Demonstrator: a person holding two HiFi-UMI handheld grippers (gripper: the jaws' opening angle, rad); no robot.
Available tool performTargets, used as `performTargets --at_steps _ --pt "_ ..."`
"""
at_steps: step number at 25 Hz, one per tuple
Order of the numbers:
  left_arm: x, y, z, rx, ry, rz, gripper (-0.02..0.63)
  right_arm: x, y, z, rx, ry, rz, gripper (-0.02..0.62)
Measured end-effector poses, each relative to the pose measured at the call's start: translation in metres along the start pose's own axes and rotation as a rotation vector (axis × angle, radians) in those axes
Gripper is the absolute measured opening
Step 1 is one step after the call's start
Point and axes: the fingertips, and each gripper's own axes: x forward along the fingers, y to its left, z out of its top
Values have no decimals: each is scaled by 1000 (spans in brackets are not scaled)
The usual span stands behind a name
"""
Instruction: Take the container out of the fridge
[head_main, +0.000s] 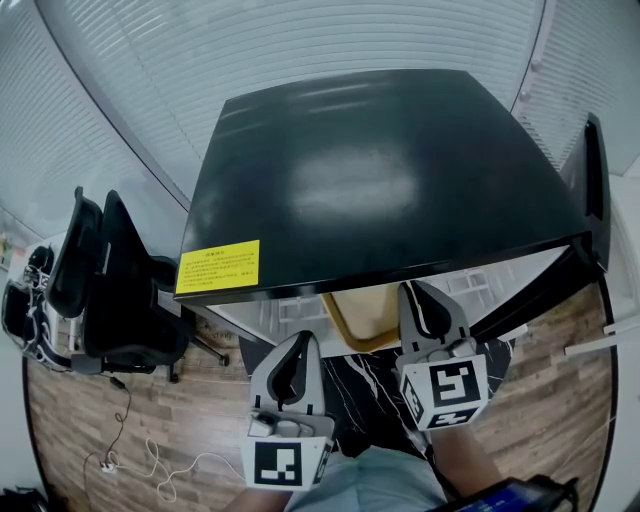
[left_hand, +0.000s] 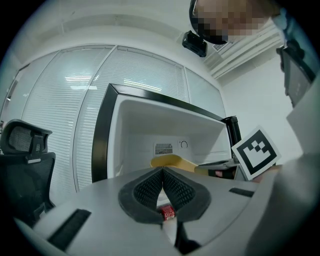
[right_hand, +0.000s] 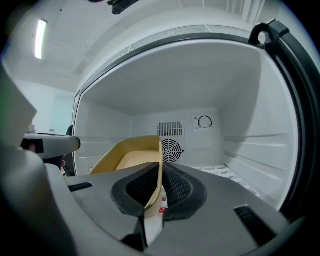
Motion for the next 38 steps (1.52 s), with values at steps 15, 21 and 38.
performTargets --at_steps 15,21,38 --pt "-15 -9 19 10 -51 -52 14 -30 8 25 -17 -78 -37 29" --pt "-22 -13 26 11 -72 -89 14 -46 10 32 -22 -98 -73 29" --pt "-60 -25 32 35 -103 -227 14 -113 34 24 8 -141 -200 29"
